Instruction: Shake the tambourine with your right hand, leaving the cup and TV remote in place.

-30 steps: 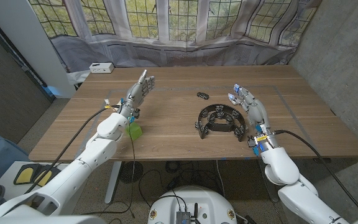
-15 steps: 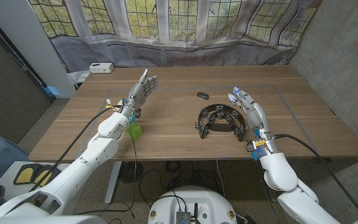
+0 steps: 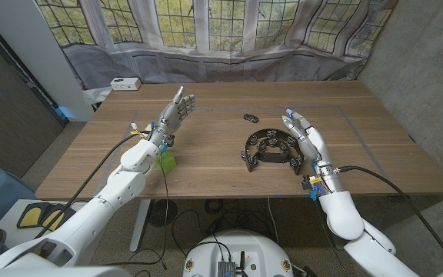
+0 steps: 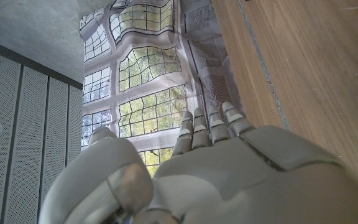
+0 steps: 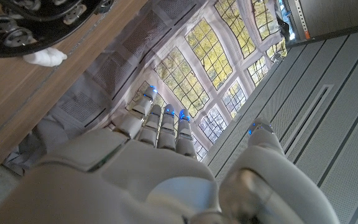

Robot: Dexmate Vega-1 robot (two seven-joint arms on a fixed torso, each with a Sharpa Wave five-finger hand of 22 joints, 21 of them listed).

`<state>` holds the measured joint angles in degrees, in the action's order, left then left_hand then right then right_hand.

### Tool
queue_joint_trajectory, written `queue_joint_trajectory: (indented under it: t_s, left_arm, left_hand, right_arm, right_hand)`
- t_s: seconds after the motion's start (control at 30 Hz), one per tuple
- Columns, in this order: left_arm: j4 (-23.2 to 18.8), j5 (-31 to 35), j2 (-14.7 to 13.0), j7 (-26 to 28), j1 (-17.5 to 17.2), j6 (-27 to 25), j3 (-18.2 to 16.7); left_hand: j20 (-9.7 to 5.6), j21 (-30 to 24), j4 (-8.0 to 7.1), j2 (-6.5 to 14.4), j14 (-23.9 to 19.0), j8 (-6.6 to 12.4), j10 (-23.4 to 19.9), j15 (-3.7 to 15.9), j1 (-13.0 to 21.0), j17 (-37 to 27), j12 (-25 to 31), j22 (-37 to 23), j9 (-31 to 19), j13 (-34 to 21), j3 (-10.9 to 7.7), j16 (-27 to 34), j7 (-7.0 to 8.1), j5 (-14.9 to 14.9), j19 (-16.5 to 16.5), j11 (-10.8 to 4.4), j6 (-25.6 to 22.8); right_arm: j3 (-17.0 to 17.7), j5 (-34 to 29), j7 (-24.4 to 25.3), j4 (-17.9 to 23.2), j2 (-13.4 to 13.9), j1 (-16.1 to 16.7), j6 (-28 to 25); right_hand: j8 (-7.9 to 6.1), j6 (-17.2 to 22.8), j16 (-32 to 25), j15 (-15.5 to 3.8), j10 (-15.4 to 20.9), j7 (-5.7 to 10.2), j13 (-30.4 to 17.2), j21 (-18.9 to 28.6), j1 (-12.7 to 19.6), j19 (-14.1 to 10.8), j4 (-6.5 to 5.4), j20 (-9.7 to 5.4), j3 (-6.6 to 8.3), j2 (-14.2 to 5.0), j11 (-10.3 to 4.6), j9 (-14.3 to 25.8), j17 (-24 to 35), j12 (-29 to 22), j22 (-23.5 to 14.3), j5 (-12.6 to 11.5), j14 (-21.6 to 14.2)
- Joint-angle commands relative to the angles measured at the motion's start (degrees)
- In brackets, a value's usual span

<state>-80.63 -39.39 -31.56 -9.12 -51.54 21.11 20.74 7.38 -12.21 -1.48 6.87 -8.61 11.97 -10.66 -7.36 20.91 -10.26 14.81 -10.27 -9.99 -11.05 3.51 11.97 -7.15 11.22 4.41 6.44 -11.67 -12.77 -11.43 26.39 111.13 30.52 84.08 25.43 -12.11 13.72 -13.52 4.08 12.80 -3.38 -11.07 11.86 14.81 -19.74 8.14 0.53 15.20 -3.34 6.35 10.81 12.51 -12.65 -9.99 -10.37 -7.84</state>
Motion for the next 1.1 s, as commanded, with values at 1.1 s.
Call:
queue_joint_trajectory:
  t_s: [1.1]
  left_arm:
    - [0.78, 0.48, 0.43, 0.10, 0.63, -0.18, 0.59]
  left_hand:
    - [0.30, 0.17, 0.47, 0.15, -0.59, -0.53, -0.87, 0.08, 0.95, -0.15, -0.55, -0.10, -0.28, -0.25, -0.46, -0.43, 0.25, -0.14, 0.40, 0.06, -0.90]
  right_arm:
    - [-7.37, -33.47, 7.99, 11.67, 8.95, -1.95, -34.11]
  right_hand:
    - [0.58, -0.20, 0.96, -0.58, -0.56, 0.71, -0.12, -0.71, 3.24, 1.43, 1.08, 0.56, 1.31, -1.07, -1.19, 0.09, -0.29, 0.81, -0.08, 0.04, 0.56]
